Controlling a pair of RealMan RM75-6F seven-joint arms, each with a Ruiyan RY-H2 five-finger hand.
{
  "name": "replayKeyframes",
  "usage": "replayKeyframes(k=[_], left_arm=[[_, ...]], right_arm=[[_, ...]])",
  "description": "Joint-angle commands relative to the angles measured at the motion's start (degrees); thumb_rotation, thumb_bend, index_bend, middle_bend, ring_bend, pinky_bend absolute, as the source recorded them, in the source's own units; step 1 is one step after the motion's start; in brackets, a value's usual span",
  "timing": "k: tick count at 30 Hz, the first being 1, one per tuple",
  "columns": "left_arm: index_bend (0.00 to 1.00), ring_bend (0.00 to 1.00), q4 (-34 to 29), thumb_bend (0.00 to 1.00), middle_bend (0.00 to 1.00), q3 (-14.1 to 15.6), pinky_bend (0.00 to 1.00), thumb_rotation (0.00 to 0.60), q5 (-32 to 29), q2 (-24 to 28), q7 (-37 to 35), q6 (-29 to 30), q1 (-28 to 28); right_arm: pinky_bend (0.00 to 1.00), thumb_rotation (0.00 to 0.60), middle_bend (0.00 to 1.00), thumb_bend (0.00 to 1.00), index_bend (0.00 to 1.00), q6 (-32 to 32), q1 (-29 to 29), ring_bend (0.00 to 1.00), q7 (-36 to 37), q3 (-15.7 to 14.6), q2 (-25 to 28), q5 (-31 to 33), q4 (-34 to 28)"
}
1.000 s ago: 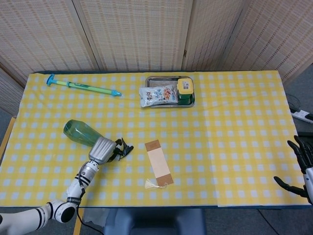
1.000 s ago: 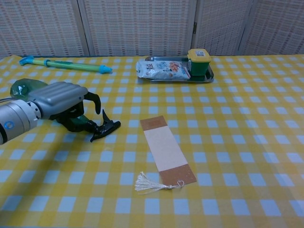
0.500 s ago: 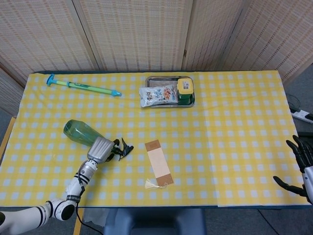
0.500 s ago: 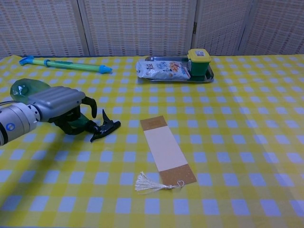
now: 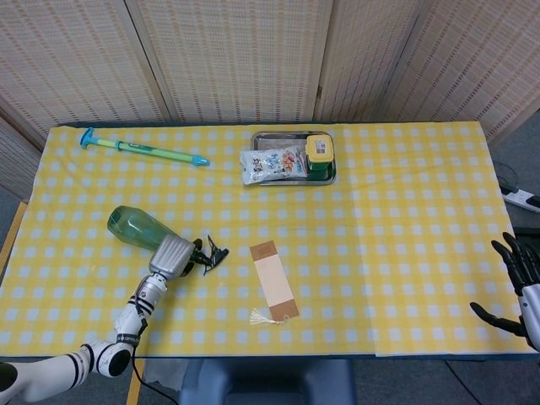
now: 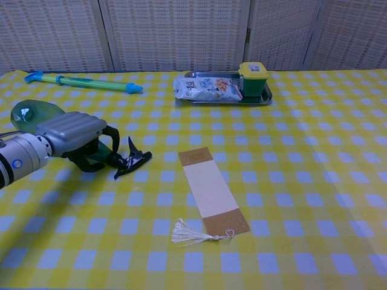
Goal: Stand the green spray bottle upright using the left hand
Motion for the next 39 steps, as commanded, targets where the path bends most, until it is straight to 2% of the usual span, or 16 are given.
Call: replayKeyframes(k=[1,13,19,26,34,39], left_arm=[[0.46,1.0,1.17,0.4,1.0,0.27,1.0,0.6,-0.12,-0.54,0.19,-0.27,-0.2],[0.59,1.0,1.9,0.42,1.0,0.54,1.0,0.6,-0.82,-0.87,1.92,0.37,-0.14],[0.68,1.0,1.73,0.44,1.0,0.62,1.0,0.6,0.71,-0.82,0.22,2.62,0.47],[0.7,1.0,0.89,0.45,1.0,0.78,1.0,0.6,3.16,-0.2,-1.0,6.2,1.38],[0.7,1.0,-7.15,0.45,1.0,-0.3,1.0,0.6,6.87,4.28,-4.7,13.22,3.55],[0.7,1.0,-12.94,0.45,1.0,-1.93,1.0,0.6,11.55,7.98,-9.48,20.82,5.29]], right_arm=[[0.0,0.6,0.0,0.2,0.0,-0.09,0.03,0.0,-0.04,-0.01,0.01,0.02,-0.03],[0.0,0.6,0.0,0.2,0.0,-0.22,0.08,0.0,-0.13,-0.15,0.07,-0.14,-0.12],[0.0,0.6,0.0,0.2,0.0,-0.13,0.08,0.0,-0.06,-0.22,0.08,-0.33,-0.04],[0.0,0.6,0.0,0.2,0.0,0.19,-0.04,0.0,0.0,-0.43,0.1,-0.81,-0.04],[0.0,0.6,0.0,0.2,0.0,0.69,-0.2,0.0,0.17,-0.8,0.19,-1.66,0.0],[0.0,0.6,0.0,0.2,0.0,0.97,-0.4,0.0,0.34,-1.02,0.34,-1.9,-0.17]])
